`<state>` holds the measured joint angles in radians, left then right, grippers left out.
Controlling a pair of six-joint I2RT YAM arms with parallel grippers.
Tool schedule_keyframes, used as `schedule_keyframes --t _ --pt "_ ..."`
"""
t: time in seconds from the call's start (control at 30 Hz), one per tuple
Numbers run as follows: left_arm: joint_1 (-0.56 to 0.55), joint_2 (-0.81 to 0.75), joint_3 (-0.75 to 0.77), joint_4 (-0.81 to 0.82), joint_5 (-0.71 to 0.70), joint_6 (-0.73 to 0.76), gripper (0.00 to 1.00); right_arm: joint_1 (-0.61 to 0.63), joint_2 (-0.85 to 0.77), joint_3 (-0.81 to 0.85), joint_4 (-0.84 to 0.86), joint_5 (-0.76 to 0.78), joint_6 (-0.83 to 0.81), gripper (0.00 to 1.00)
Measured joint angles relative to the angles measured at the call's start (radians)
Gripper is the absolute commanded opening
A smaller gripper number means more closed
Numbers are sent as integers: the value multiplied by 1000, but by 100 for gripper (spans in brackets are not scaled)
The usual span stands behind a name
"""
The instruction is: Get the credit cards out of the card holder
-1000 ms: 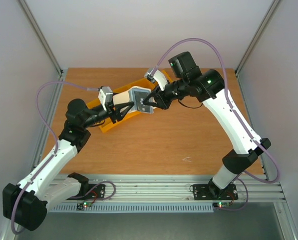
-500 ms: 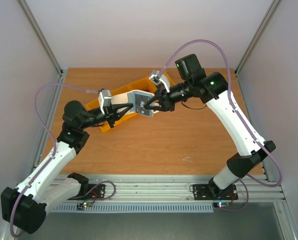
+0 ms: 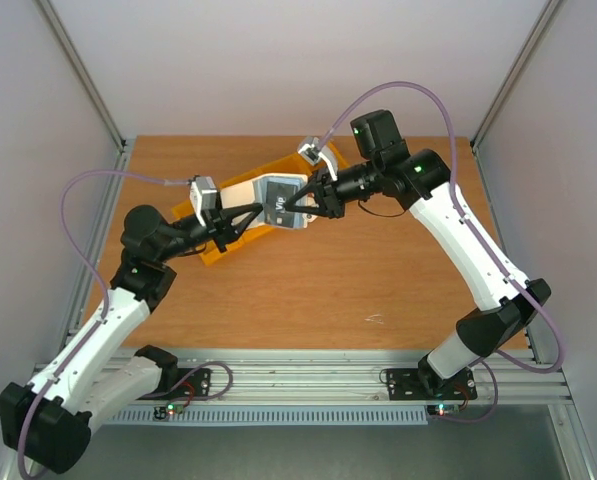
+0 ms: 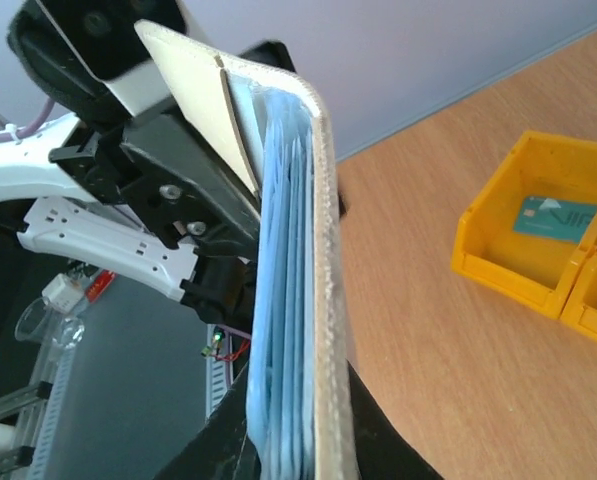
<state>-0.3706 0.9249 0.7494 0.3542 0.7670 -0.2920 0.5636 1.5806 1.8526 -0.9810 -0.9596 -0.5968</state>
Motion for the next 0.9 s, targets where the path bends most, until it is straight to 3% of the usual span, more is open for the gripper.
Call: schedule_keyframes --t 0.13,0.27,0.4,0.53,0.67,0.9 --pt "-1 -31 -3 -26 -161 13 59 -16 -11 -43 16 6 23 1" --pt "-1 -38 -20 -75 -344 62 68 -23 -11 -62 16 78 78 1" --pt "8 -38 -34 -120 -485 121 70 -24 15 -11 -29 237 172 1" --pt "23 -40 -35 -126 -535 171 62 -21 58 67 -85 426 256 1" --pt "27 -44 -35 -116 -445 229 45 -2 89 110 -143 586 307 1" --pt "6 -22 -18 -62 -30 187 35 81 160 218 -198 700 307 1"
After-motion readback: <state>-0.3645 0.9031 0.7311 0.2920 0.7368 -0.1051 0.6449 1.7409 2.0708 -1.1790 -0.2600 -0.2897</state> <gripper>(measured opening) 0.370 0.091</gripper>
